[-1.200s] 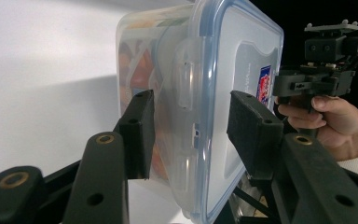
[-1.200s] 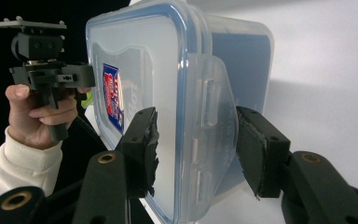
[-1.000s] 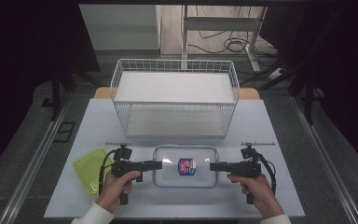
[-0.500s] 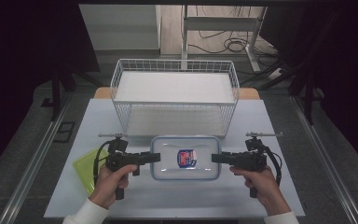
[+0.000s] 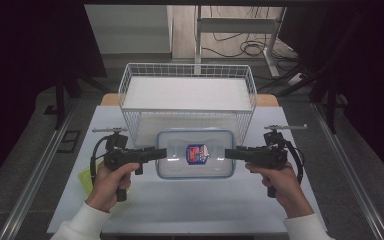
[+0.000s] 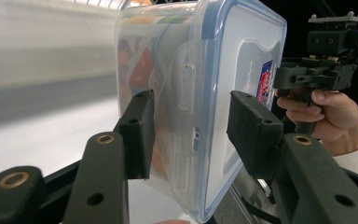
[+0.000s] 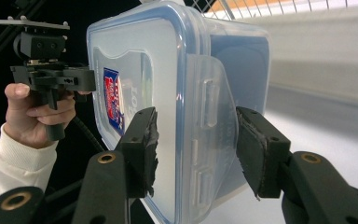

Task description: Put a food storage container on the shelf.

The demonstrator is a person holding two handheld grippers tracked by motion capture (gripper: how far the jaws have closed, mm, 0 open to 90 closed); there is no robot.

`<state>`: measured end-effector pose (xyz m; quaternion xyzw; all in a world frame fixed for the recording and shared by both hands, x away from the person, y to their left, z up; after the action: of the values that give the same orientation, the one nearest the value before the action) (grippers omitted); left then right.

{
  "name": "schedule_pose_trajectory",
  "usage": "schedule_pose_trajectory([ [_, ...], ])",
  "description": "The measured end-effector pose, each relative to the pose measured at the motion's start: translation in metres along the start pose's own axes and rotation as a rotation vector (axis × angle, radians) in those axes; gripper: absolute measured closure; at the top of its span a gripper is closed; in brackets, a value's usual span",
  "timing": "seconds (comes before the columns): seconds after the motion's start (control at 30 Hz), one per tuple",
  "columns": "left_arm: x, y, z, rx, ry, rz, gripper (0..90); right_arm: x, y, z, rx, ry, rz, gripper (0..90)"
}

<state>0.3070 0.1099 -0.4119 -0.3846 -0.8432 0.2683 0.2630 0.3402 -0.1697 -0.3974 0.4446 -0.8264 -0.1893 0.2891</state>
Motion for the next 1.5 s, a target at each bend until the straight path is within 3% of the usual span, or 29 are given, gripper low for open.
schedule_pose_trajectory([
  [0.3, 0.001, -0.003, -0.033, -0.017, -0.038, 0.009, 52.6, -0.006, 0.006, -0.034, 0.049, -0.021, -0.007, 50.5],
  [0.6, -0.004, -0.002, -0.051, -0.007, -0.044, 0.010, 52.7, -0.011, 0.006, -0.054, 0.059, -0.026, -0.009, 50.5],
  [1.1, -0.010, 0.003, -0.101, 0.003, -0.044, 0.006, 52.7, -0.026, 0.004, -0.097, 0.042, -0.034, -0.007, 50.5],
  [1.37, -0.026, 0.014, -0.124, 0.063, -0.015, 0.002, 52.7, -0.035, -0.009, -0.123, -0.011, -0.023, 0.009, 50.5],
  [1.5, -0.032, 0.017, -0.136, 0.072, -0.009, -0.010, 52.7, -0.040, -0.016, -0.131, -0.045, -0.014, 0.009, 50.5],
])
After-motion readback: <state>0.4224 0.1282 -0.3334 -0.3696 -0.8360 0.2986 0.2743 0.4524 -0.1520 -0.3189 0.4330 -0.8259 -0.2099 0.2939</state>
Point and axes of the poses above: each handheld gripper's, and its own axes: x roughly backward along the jaws, z roughly out of its underside, y roughly to its left, the point moved 7 cm from there along -x, roughly forward along the jaws, and after that the axes turned 11 degrees about -y, right-handed, at the moved point
